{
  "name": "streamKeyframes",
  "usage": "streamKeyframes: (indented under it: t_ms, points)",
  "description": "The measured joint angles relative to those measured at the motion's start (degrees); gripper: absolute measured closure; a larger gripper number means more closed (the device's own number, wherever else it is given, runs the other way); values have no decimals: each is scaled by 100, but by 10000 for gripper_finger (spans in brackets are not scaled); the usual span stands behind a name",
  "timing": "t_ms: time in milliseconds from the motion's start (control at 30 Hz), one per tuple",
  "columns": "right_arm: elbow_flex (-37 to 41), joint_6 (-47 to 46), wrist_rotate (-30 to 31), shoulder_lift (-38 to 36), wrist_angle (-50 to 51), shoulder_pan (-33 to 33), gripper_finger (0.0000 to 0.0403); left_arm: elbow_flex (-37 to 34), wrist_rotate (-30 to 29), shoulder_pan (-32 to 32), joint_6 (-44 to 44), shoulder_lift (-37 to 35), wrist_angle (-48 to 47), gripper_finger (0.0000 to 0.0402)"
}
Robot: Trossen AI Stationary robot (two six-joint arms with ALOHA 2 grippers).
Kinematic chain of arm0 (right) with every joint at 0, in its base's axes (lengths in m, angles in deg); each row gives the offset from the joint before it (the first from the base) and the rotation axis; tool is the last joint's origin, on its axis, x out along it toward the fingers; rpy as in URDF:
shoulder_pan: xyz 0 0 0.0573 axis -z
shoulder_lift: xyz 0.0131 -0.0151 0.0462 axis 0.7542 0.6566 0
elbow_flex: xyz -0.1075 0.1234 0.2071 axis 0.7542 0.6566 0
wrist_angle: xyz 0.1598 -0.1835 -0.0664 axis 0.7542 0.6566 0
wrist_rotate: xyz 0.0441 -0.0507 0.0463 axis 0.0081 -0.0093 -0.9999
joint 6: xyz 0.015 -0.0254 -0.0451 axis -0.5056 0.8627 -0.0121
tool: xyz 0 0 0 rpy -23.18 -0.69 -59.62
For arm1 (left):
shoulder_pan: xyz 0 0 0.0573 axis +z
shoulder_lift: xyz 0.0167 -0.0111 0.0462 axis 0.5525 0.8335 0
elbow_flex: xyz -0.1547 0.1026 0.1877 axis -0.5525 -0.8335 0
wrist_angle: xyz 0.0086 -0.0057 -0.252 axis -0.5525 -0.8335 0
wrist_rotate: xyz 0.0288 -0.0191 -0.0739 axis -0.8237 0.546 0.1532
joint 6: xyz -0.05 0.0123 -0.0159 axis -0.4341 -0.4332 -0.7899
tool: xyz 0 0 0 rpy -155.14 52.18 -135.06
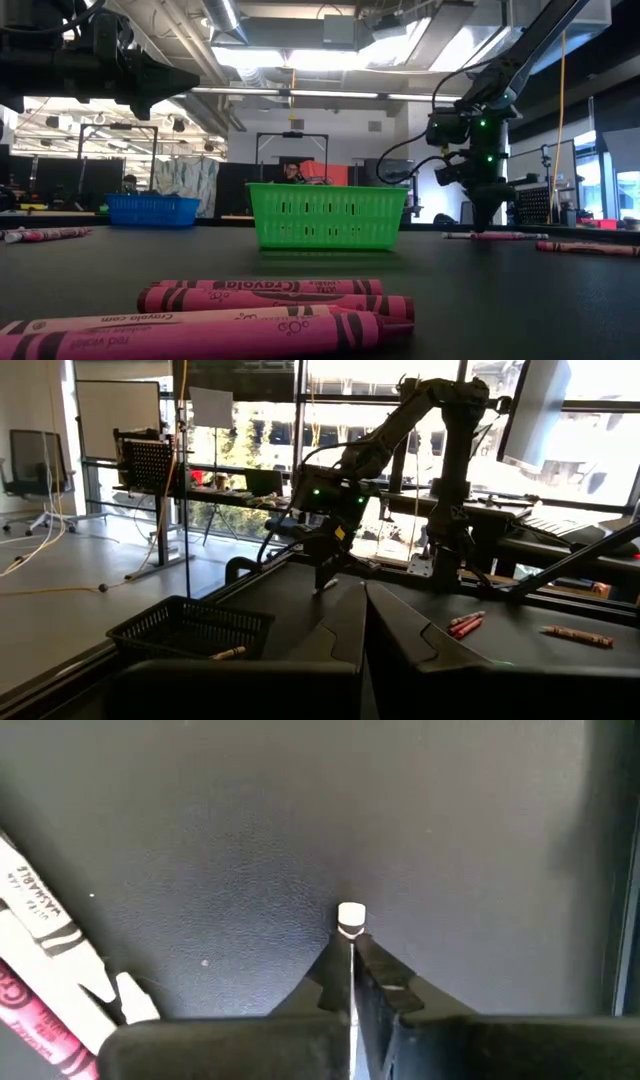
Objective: Sort crayons
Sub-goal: Put the white crayon into the black bin
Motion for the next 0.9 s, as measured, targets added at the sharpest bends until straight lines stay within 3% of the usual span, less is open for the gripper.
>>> streamKeyframes:
  t_ms: [200,367,567,733,900]
  points:
    - [-544,-354,-299,4,36,-2,403,0,0,0,0,2,0,401]
    - [-1047,-1045,-1321,4,-446,-4,403,0,0,-2,3,0,0,401]
    - [-1166,-2252,-2288,4,-1713,-7,403,0,0,0,3,2,0,401]
    - [-1166,-2242,-2281,2,-1466,-4,402,0,1,-1,2,1,0,401]
    - [-1166,-1828,-1416,2,-210,-1,397,0,15,0,2,2,-26,401]
